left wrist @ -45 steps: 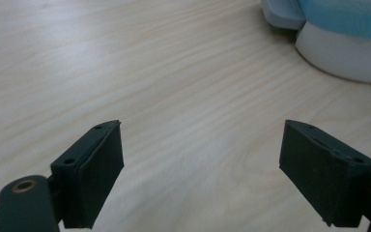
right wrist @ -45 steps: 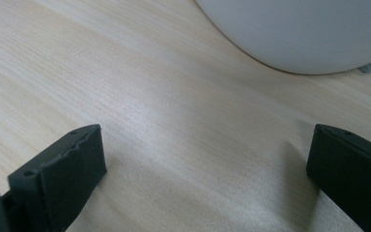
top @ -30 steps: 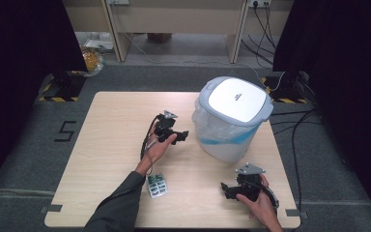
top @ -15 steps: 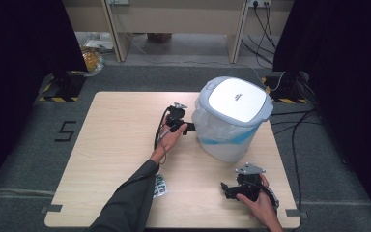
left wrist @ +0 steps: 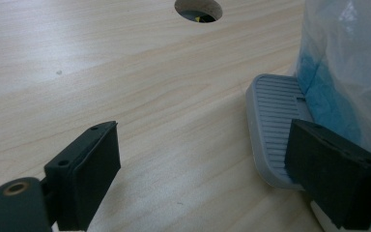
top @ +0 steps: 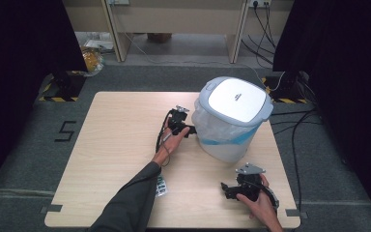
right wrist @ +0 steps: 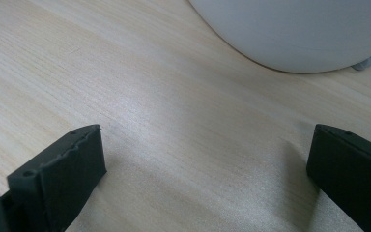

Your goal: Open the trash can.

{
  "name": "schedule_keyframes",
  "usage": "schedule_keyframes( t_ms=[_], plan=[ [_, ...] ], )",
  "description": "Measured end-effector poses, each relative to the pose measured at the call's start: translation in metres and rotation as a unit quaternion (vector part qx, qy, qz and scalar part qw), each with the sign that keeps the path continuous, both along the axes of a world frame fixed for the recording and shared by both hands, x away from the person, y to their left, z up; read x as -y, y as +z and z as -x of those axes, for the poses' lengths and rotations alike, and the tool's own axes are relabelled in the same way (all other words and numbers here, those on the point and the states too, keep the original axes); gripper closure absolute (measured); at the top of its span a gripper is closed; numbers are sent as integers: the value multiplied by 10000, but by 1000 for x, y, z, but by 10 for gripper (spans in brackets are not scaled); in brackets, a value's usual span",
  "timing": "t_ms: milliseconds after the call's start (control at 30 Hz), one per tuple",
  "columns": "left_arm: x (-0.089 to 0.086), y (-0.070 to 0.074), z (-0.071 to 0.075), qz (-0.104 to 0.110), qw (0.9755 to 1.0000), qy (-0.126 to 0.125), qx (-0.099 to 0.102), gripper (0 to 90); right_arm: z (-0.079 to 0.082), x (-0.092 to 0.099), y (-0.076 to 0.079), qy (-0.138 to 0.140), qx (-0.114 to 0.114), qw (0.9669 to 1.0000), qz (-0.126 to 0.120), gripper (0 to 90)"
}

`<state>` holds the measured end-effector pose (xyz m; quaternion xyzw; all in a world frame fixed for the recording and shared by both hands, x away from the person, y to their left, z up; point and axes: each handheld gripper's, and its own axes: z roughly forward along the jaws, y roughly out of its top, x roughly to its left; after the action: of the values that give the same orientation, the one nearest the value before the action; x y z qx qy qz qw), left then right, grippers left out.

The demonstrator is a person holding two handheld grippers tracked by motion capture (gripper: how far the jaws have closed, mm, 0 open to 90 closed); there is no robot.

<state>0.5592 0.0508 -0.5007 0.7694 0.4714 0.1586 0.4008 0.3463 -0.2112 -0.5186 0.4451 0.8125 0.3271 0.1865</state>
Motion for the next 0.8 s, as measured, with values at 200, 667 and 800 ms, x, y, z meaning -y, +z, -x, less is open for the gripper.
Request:
schedule_keyframes(
  t_ms=[200,667,800],
  plan=[
    [-5,4,20,-305,9994,-164,44,120,1,0,0,-2,-15,10000,-1,3],
    [-15,5,94,-725,9962,-291,389,140,1,0,0,1,-33,10000,-11,3],
    [-9,-8,123,-1293,9885,-776,82,159,0,0,0,5,-24,10000,-16,3]
  ],
)
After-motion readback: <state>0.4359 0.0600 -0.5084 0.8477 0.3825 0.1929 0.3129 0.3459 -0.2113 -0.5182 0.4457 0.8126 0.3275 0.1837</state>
